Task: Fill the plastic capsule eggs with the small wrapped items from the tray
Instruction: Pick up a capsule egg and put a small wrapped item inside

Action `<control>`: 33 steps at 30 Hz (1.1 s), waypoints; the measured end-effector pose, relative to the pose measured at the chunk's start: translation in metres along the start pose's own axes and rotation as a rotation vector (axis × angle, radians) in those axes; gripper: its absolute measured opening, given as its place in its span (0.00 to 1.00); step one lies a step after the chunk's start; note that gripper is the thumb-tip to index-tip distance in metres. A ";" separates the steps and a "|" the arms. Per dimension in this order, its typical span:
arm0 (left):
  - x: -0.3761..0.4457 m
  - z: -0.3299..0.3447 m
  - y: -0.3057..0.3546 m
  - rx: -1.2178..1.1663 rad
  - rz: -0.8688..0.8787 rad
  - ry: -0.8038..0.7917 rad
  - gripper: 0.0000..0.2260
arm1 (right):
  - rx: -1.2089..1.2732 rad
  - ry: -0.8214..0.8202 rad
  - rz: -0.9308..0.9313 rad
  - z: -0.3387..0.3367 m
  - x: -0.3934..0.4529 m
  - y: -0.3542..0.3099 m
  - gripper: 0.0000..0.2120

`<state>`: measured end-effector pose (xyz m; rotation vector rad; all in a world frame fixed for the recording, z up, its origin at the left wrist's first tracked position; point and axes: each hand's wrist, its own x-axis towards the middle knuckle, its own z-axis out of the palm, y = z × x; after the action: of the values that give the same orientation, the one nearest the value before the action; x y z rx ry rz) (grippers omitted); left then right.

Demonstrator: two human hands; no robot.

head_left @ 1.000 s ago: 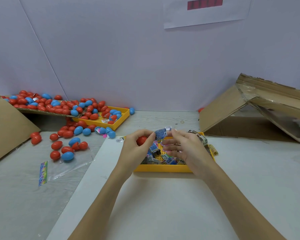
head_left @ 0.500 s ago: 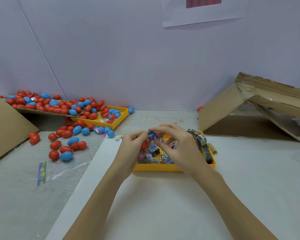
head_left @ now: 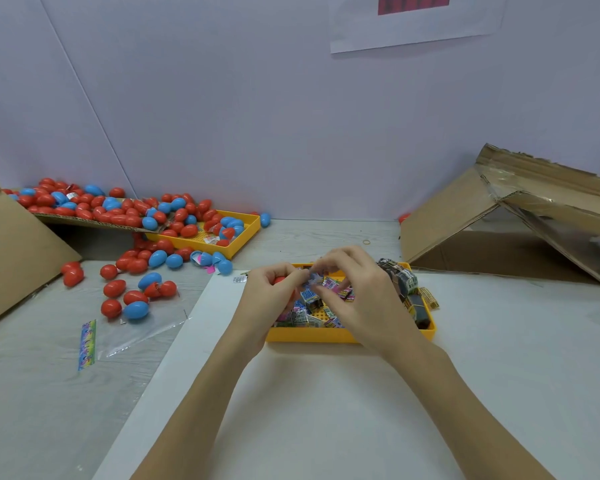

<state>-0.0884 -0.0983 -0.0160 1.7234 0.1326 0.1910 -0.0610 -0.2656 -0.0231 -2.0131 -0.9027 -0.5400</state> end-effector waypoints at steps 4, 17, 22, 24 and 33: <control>0.002 0.000 -0.003 0.055 0.026 0.019 0.14 | -0.025 -0.052 -0.055 0.000 0.000 -0.002 0.13; 0.014 -0.007 -0.005 -0.316 -0.116 -0.021 0.05 | 0.329 0.089 0.454 0.001 0.001 0.009 0.06; 0.003 -0.009 0.000 -0.001 0.042 -0.149 0.13 | 0.559 0.081 0.581 -0.004 0.000 0.014 0.09; 0.000 -0.007 0.001 -0.006 0.065 -0.149 0.18 | 0.557 0.078 0.606 -0.005 0.000 0.017 0.07; -0.001 -0.004 -0.002 0.022 0.092 -0.221 0.11 | 0.553 0.116 0.623 -0.002 -0.001 0.019 0.06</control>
<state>-0.0900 -0.0940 -0.0177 1.7613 -0.1084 0.0659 -0.0472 -0.2750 -0.0324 -1.6068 -0.2693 -0.0399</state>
